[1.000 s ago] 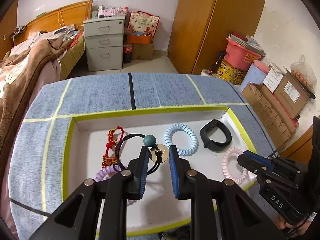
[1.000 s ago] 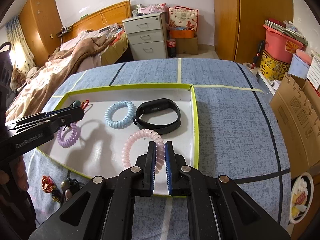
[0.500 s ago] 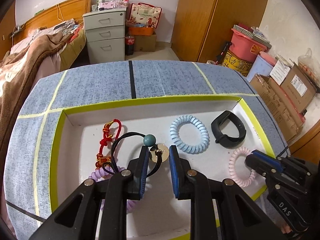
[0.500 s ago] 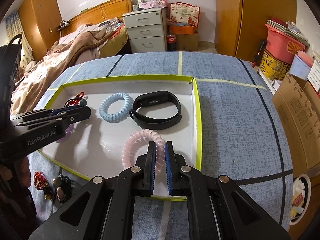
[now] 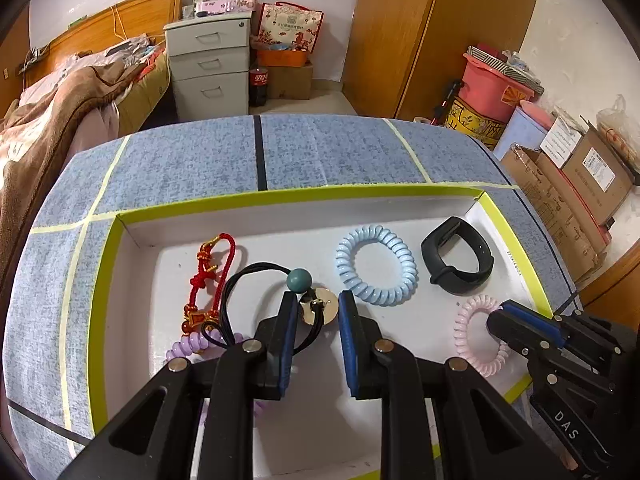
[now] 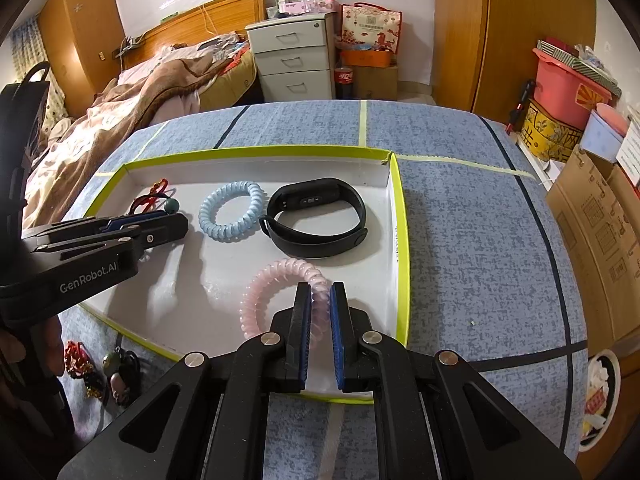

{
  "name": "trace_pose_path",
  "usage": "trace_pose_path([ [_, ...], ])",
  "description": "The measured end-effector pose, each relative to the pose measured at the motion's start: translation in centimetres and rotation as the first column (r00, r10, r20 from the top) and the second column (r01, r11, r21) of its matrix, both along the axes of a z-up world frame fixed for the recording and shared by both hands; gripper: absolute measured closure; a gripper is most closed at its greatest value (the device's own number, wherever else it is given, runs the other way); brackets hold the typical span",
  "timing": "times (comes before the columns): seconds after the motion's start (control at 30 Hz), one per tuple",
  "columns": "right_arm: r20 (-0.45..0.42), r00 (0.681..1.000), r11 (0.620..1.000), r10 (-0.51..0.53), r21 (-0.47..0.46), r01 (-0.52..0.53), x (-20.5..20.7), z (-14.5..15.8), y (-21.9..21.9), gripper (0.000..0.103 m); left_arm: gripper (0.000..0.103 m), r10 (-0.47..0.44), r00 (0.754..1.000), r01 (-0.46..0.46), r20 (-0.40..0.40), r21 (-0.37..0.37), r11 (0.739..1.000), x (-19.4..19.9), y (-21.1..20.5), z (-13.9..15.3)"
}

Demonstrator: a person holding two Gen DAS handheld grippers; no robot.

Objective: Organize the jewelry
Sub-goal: 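Carry both hair ties over the yellow box, then open the right tool to release the pink tie while the left tool releases the bead tie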

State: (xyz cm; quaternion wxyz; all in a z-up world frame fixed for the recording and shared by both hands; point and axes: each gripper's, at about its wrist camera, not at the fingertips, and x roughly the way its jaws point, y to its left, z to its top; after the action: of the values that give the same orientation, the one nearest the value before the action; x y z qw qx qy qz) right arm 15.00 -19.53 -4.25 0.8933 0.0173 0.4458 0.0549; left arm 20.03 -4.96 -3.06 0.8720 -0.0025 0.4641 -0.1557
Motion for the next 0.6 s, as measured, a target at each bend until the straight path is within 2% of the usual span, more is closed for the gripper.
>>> trace_pose_path([
  [0.07,0.000,1.000,1.000,-0.001,-0.001,0.001,0.0,0.0,0.0,0.093,0.080,0.004,1.000,-0.004,0.001,0.006,1.000,-0.1,0.1,0.0],
  [0.13,0.001,1.000,1.000,0.000,0.000,0.000,-0.1,0.0,0.0,0.093,0.073,0.004,1.000,-0.004,0.006,0.004,1.000,-0.2,0.1,0.2],
  [0.37,0.004,1.000,1.000,-0.002,0.005,0.002,-0.3,0.0,-0.1,0.091,0.064,-0.002,1.000,0.002,0.005,-0.004,1.000,-0.4,0.2,0.3],
  [0.47,0.009,1.000,1.000,0.000,0.000,0.000,-0.6,0.1,-0.1,0.085,0.063,0.005,1.000,-0.005,0.005,-0.007,1.000,-0.7,0.3,0.3],
  [0.53,0.014,1.000,1.000,0.003,0.007,-0.003,-0.7,0.3,-0.1,0.074,0.063,0.004,1.000,-0.004,0.007,-0.007,1.000,-0.9,0.3,0.4],
  [0.6,0.020,1.000,1.000,0.004,0.013,-0.005,-0.9,0.5,-0.1,0.070,0.062,0.003,1.000,-0.003,0.013,-0.013,1.000,-1.2,0.4,0.7],
])
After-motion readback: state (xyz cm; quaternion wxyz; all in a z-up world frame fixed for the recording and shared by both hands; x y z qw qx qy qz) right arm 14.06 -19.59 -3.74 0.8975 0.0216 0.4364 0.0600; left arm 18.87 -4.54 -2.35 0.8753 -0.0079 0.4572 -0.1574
